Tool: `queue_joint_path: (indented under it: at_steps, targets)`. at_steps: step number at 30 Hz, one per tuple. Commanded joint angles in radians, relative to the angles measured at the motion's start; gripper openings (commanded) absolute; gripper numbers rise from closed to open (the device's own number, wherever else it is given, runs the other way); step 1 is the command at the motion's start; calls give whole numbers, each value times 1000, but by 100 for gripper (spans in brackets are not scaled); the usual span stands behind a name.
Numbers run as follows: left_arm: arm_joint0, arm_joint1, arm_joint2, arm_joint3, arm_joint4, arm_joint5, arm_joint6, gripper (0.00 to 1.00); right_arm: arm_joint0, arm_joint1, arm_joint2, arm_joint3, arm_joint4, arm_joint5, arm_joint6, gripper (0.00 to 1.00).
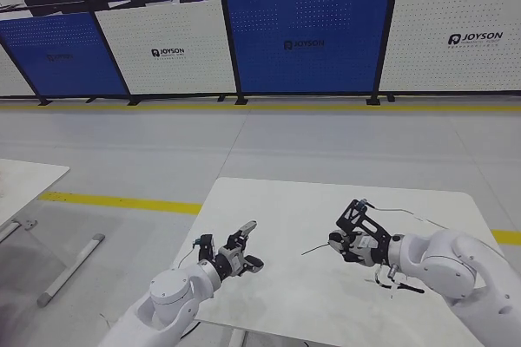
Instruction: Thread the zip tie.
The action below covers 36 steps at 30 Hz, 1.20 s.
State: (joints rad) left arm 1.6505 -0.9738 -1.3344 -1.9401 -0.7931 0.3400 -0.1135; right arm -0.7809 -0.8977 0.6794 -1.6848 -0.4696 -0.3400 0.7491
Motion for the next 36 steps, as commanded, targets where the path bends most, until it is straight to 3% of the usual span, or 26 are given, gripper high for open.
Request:
queue_joint_path:
  at_steps: [1, 11, 15, 19, 23, 27, 36]
  targets:
    - [-9, 11, 13, -1, -18, 0, 13, 100, 2, 1, -3, 5, 4, 0, -7, 0]
    - [-9, 11, 13, -1, -18, 0, 13, 100, -2, 0, -5, 3, -4, 2, -10, 0]
    - [-30, 14, 38, 34, -128, 0, -6, 100, 12, -10, -22, -43, -131, 42, 13, 0]
    - [-75, 43, 80, 56, -260, 0, -4, 100, 26, -22, -41, -82, -269, 67, 18, 0]
    - [-147, 101, 160, 82, -378, 0, 12, 100, 36, -34, -60, -101, -366, 57, 27, 0]
    - [-255, 171, 259, 101, -533, 0, 46, 100, 41, -44, -60, -83, -362, 27, 7, 0]
    - [-255, 171, 259, 101, -533, 0, 46, 100, 41, -44, -60, -83, -362, 27, 7, 0]
